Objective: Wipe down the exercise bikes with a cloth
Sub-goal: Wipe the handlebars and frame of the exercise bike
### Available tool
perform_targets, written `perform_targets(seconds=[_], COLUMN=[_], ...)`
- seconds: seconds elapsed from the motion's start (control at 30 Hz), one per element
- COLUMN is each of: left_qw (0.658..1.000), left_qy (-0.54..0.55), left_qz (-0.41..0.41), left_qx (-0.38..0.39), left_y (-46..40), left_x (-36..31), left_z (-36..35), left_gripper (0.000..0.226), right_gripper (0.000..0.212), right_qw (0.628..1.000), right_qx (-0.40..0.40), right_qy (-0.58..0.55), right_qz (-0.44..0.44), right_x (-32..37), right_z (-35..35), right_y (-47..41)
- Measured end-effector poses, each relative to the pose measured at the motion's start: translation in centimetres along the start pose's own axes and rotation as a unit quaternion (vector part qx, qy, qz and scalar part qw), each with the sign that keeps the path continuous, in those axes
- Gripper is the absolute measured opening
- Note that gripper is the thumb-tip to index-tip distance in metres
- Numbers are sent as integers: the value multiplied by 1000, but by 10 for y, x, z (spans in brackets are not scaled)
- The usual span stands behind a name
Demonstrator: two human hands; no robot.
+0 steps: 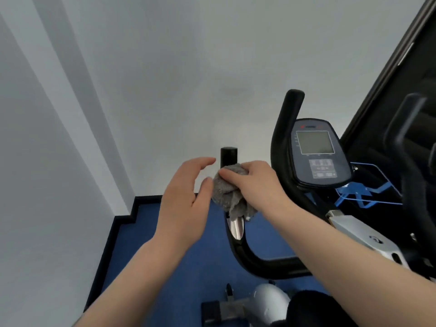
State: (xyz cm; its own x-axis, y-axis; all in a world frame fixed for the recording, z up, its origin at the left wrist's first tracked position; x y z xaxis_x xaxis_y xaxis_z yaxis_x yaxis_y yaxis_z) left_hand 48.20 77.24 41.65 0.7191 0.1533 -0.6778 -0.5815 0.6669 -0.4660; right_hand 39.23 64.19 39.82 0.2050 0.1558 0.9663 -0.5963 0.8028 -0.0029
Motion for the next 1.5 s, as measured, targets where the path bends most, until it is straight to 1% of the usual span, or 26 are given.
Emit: perform_targets(seconds=[0.1,0.2,0.3,0.4,0.5,0.6,0.73,0.8,0.9,0.97,1.0,1.03,1.1,1.13,1.27,1.3,1.33,1.37,1.43,1.47,1.5], left_qw=[998,990,975,966,950,936,937,936,939,946,949,951,955,957,967,969,970,971,969,969,968], left_qy=[24,48,52,62,99,102,101,85,26,2,-8,-19,-36,-40,-59,-62,-63,-63,-70,-77,-83], left_qz=[-42,-86,-143,-183,-228,-273,-261,-268,-282,-270,-261,-255,-243,-236,-207,-199,-194,-193,-196,-197,-199], left_qx=[51,104,159,173,187,199,207,211,197,182,177,173,168,166,140,134,130,128,130,131,130], left_y=[-19,-30,-32,-28,-19,-8,9,23,41,46,47,47,47,48,52,53,54,55,57,58,58], left_x=[-3,-5,-11,-13,-16,-17,-12,-17,-25,-29,-30,-31,-31,-31,-31,-31,-32,-32,-32,-32,-31], left_z=[-8,-18,-31,-38,-41,-46,-57,-65,-74,-76,-77,-77,-78,-79,-81,-81,-81,-81,-81,-81,-80], left_gripper=[39,41,45,49,50,50,49,49,46,41,39,38,36,36,37,37,37,37,36,36,36], right_gripper=[27,27,21,17,20,24,23,25,29,32,36,38,37,37,36,37,39,41,43,43,44], right_qw=[995,991,989,987,986,983,979,967,937,901,880,866,850,850,886,886,873,846,766,734,713], right_qx=[-82,-124,-128,-134,-138,-128,-72,-27,78,168,201,220,227,224,242,254,270,288,317,325,327], right_qy=[8,2,52,84,89,131,177,246,338,399,429,448,475,477,394,386,403,445,547,579,595], right_qz=[48,53,44,19,-11,-31,-70,-58,-31,-34,-30,-28,-15,-5,30,35,41,59,114,141,175], right_x=[17,19,24,22,15,6,-15,-19,-26,-38,-42,-45,-46,-45,-46,-48,-49,-50,-51,-50,-47], right_z=[4,4,0,-2,-4,-6,-5,-5,-2,9,18,29,45,47,20,18,21,26,38,41,41], right_y=[0,6,12,19,34,56,89,100,107,112,115,117,115,114,114,114,113,111,108,108,108])
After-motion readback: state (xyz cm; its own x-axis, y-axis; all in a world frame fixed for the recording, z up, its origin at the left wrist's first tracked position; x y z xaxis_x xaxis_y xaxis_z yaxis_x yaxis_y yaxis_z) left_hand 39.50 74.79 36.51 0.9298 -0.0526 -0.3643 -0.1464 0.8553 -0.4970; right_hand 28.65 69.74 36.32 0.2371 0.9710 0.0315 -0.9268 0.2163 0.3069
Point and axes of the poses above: each hand's wrist, its own y-axis away from the middle knuckle, its own z-axis out of the back of the hand, x = y × z, the point moved 10 cm from there along -y, towards the middle knuckle, and after that the axes turned 14 degrees about -y, right-handed, at the moved point
